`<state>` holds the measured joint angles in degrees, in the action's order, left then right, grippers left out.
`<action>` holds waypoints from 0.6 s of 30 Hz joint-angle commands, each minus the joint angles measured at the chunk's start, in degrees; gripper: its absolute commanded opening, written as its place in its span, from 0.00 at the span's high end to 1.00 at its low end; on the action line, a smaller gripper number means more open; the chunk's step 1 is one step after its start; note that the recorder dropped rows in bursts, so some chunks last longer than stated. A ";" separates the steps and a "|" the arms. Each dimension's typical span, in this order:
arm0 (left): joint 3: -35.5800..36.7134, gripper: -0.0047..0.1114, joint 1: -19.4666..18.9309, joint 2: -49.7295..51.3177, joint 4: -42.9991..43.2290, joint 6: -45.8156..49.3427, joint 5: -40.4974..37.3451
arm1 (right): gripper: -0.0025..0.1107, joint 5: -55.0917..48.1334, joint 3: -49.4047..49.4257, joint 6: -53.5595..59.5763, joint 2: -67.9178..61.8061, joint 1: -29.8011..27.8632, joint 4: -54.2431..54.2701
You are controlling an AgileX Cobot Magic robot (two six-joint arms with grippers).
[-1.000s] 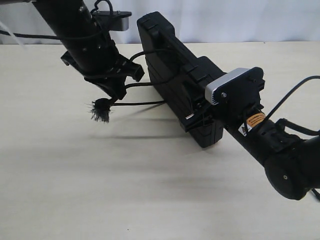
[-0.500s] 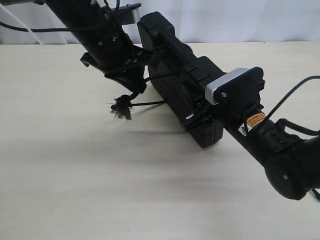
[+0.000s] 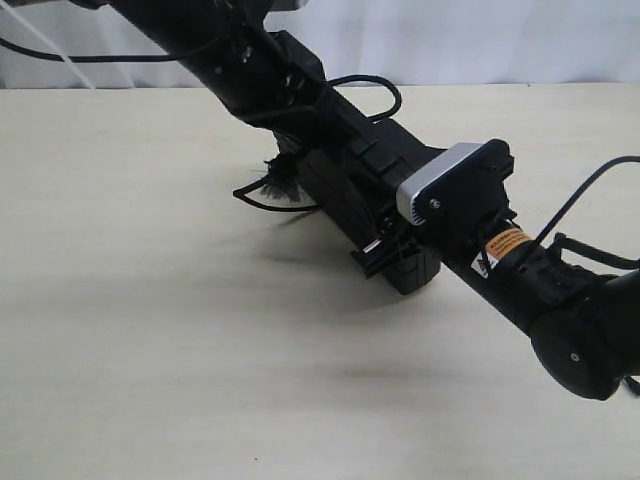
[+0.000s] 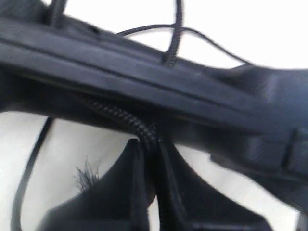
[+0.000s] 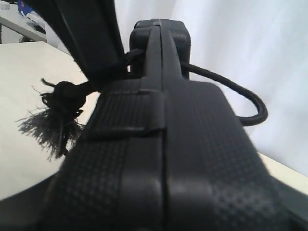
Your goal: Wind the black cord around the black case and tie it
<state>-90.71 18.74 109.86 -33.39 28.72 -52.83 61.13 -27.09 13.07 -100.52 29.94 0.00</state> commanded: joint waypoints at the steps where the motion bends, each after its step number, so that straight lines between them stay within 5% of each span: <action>1: -0.33 0.96 0.01 0.02 3.39 -0.04 0.50 | 0.60 -6.44 0.49 -1.16 -0.61 0.14 -1.36; 4: -0.33 0.96 0.01 0.56 3.38 -0.04 0.50 | 0.42 -6.60 0.49 -1.83 -0.48 0.14 -1.36; 8: -0.33 0.96 0.01 1.35 3.82 -0.04 2.68 | 0.29 -9.75 0.49 -1.96 1.36 0.14 -1.36; 18: -0.33 0.96 0.01 1.60 3.82 -0.04 4.09 | 0.27 -22.79 0.49 -3.68 11.68 0.14 -1.36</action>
<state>-90.71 18.74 111.25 -29.53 28.72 -49.89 42.62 -26.63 10.40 -92.60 30.05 -0.92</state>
